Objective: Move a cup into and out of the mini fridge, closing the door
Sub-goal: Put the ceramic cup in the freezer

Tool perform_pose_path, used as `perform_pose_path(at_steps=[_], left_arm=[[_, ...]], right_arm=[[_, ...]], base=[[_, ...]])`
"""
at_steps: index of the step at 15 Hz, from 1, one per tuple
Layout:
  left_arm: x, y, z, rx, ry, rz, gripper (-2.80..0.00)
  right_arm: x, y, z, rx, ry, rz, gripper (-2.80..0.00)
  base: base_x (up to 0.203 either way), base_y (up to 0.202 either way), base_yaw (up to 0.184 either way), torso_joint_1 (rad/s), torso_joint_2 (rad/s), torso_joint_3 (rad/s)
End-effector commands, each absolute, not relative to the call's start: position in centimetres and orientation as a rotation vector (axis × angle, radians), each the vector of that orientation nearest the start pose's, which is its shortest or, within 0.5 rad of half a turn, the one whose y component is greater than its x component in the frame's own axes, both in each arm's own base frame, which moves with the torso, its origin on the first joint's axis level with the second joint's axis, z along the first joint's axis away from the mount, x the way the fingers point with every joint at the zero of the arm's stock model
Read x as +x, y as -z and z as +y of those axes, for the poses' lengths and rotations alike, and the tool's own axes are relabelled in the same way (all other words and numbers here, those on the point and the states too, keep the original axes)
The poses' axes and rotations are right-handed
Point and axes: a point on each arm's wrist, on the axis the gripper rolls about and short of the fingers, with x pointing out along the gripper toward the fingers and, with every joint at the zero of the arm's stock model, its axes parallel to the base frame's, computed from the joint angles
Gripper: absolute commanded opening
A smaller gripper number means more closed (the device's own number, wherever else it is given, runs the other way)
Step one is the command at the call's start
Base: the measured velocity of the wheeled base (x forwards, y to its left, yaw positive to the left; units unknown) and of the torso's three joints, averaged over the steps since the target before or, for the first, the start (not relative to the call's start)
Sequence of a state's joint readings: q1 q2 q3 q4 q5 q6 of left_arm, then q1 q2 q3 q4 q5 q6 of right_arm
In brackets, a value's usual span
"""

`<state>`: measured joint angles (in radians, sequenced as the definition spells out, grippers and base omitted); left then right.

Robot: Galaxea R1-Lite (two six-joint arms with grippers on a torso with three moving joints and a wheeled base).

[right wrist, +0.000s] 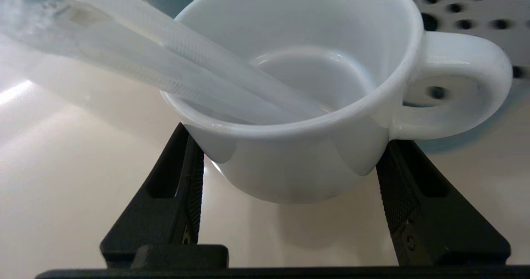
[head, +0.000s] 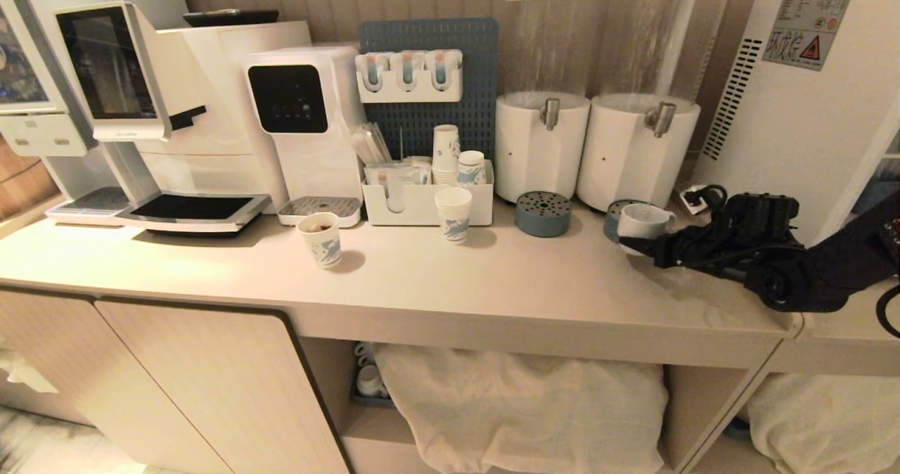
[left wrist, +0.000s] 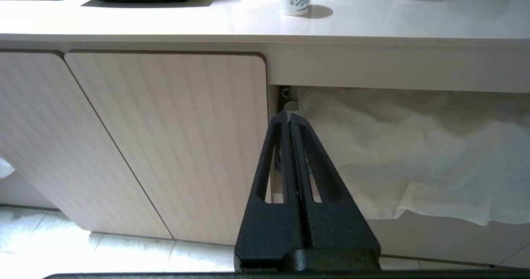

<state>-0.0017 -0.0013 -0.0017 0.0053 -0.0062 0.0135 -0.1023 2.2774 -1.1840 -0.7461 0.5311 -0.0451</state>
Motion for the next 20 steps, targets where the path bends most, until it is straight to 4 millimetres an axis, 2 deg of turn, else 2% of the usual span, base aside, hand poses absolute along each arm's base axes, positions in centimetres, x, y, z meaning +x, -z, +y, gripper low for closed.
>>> perform_pose_path(at_steps=[1, 5, 7, 12, 16, 18, 20], left_arm=[[-2.3, -7.5, 0.0, 0.014, 0.008, 0.003, -2.80], [-2.3, -7.5, 0.0, 0.014, 0.008, 0.003, -2.80], [-2.3, -7.5, 0.0, 0.012, 0.008, 0.003, -2.80], [-2.3, -7.6, 0.0, 0.012, 0.008, 0.001, -2.80], [-2.3, -7.6, 0.0, 0.012, 0.008, 0.001, -2.80], [-2.3, -7.6, 0.0, 0.012, 0.008, 0.001, -2.80], [-2.3, -7.6, 0.0, 0.012, 0.008, 0.001, -2.80]], right_arm=[[42.5, -9.1, -3.3, 0.056, -0.436, 0.294, -2.80], [39.7, -11.7, -3.1, 0.050, -0.433, 0.274, -2.80], [36.9, -14.3, -3.0, 0.037, -0.432, 0.234, -2.80], [27.6, -19.6, -2.5, 0.011, -0.435, 0.137, -2.80], [18.7, -23.5, -1.7, 0.004, -0.493, 0.069, -2.80], [14.0, -24.4, -1.6, 0.022, -0.531, 0.067, -2.80], [10.3, -24.5, -1.2, 0.034, -0.552, 0.069, -2.80]], base=[[0.000, 0.000, 0.000, 0.000, 0.00, 0.000], [0.000, 0.000, 0.000, 0.000, 0.00, 0.000], [0.000, 0.000, 0.000, 0.000, 0.00, 0.000], [0.000, 0.000, 0.000, 0.000, 0.00, 0.000], [0.000, 0.000, 0.000, 0.000, 0.00, 0.000], [0.000, 0.000, 0.000, 0.000, 0.00, 0.000], [0.000, 0.000, 0.000, 0.000, 0.00, 0.000]])
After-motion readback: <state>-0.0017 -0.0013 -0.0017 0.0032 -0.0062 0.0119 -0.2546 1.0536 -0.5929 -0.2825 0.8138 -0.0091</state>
